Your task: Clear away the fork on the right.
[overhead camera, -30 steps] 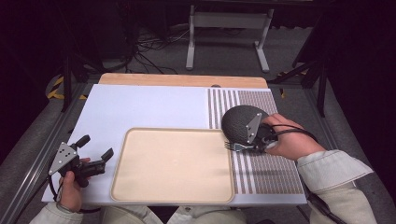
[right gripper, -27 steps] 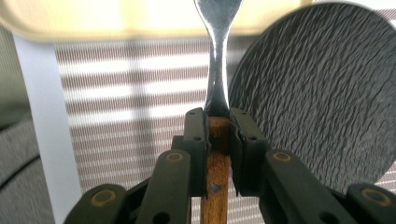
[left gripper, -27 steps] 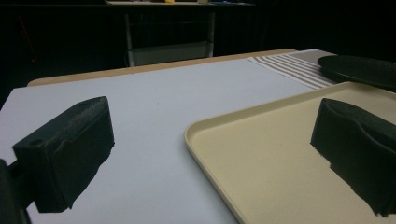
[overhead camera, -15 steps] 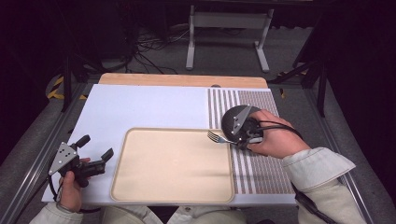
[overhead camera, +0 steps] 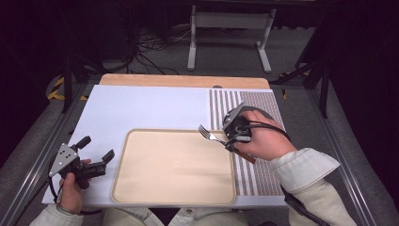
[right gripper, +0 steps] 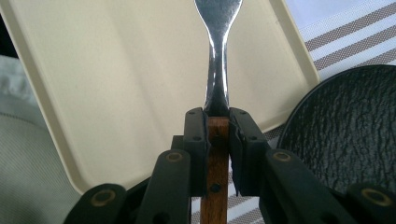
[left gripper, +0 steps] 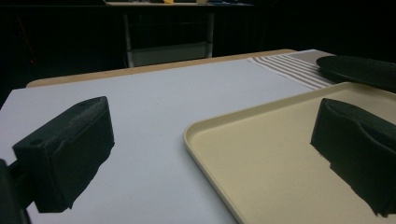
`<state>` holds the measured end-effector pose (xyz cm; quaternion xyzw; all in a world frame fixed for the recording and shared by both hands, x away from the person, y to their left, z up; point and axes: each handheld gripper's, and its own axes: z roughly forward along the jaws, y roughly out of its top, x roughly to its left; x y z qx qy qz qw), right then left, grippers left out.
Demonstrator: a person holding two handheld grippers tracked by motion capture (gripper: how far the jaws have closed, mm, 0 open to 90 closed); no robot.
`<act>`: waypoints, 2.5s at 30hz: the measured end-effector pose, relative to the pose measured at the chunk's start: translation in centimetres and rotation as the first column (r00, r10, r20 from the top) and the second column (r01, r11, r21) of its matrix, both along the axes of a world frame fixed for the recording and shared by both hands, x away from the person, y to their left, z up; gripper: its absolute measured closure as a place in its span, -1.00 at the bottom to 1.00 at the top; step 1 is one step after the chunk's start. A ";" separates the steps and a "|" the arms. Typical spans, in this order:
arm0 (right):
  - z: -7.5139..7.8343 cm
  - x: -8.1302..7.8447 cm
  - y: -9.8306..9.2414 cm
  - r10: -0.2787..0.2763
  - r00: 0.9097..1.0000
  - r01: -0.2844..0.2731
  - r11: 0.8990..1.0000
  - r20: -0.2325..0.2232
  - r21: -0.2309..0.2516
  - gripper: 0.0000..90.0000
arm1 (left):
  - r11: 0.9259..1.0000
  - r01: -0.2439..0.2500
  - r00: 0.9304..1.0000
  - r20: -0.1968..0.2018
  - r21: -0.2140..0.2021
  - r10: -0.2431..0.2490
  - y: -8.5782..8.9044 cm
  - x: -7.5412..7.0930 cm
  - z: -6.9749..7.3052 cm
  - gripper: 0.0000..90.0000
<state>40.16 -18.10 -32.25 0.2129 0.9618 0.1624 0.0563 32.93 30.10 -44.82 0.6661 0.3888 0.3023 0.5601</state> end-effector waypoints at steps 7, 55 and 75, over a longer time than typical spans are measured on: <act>-0.4 -0.4 1.8 -0.093 0.995 0.094 0.995 -0.048 0.017 0.73 | 1.000 0.001 1.000 0.003 -0.003 -0.001 0.0 0.0 0.0 -1.00; -5.2 -0.7 6.6 -0.449 0.856 0.442 0.893 -0.258 -0.086 0.73 | 1.000 0.005 1.000 0.004 -0.005 -0.005 0.1 0.0 0.0 -1.00; -7.4 -0.4 6.6 -0.513 0.793 0.494 0.857 -0.327 -0.146 0.72 | 1.000 0.005 1.000 0.005 -0.004 -0.005 0.1 0.0 0.1 -1.00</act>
